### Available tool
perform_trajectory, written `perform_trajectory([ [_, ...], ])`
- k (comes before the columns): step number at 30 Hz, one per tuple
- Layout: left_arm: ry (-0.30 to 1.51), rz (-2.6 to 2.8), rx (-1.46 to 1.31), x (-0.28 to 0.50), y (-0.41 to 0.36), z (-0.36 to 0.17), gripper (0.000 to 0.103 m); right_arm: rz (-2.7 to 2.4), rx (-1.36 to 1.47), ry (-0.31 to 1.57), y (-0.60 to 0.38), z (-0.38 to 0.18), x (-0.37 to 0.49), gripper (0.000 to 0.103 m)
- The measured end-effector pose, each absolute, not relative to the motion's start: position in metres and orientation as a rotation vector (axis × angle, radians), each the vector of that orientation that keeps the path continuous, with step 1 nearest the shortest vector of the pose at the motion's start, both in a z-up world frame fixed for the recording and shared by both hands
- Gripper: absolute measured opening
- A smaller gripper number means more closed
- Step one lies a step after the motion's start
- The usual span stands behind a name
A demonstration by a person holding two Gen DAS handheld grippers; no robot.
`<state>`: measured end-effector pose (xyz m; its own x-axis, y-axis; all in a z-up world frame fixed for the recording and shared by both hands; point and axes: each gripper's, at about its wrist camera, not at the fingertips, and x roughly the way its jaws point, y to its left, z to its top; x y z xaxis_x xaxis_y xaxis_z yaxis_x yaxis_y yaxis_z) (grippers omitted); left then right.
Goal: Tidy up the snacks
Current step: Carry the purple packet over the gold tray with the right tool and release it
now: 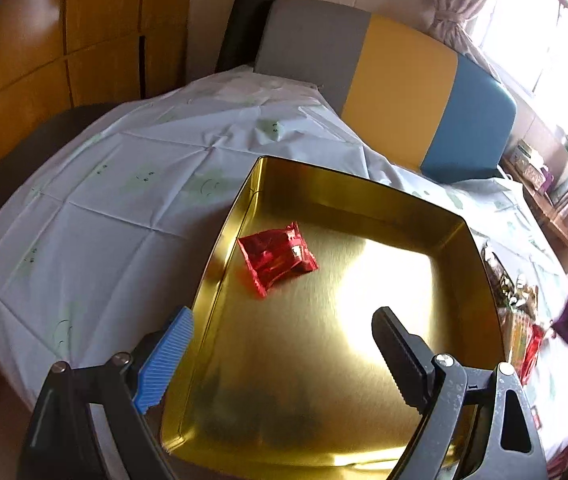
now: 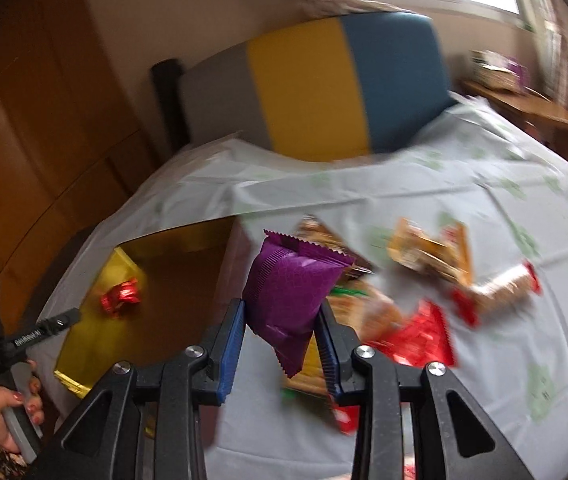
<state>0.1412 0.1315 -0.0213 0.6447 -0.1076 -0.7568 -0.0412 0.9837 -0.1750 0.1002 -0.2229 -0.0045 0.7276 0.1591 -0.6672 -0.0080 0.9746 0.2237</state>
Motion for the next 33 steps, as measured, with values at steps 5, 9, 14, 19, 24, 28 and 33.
perform_trajectory([
  [5,0.859,-0.057,-0.122,0.124,0.123,-0.023,0.091,0.192,0.128,0.784,-0.173,-0.001,0.125,0.035],
  [9,0.866,-0.070,-0.108,0.116,0.123,-0.026,0.091,0.251,0.060,0.818,-0.137,-0.005,0.142,0.035],
  [14,0.873,-0.051,-0.088,0.112,0.124,-0.028,0.091,0.312,0.001,0.892,-0.102,-0.021,0.162,0.035],
  [19,0.878,-0.047,-0.082,0.108,0.126,-0.029,0.091,0.340,-0.041,0.955,-0.077,-0.035,0.179,0.035],
  [24,0.877,-0.049,-0.082,0.105,0.127,-0.029,0.091,0.352,-0.053,0.988,-0.061,-0.042,0.196,0.035],
  [28,0.878,-0.033,-0.071,0.105,0.128,-0.028,0.091,0.349,-0.080,1.019,-0.051,-0.052,0.214,0.035],
  [33,0.881,-0.031,-0.083,0.104,0.133,-0.028,0.091,0.342,-0.069,1.075,-0.043,-0.065,0.241,0.035],
])
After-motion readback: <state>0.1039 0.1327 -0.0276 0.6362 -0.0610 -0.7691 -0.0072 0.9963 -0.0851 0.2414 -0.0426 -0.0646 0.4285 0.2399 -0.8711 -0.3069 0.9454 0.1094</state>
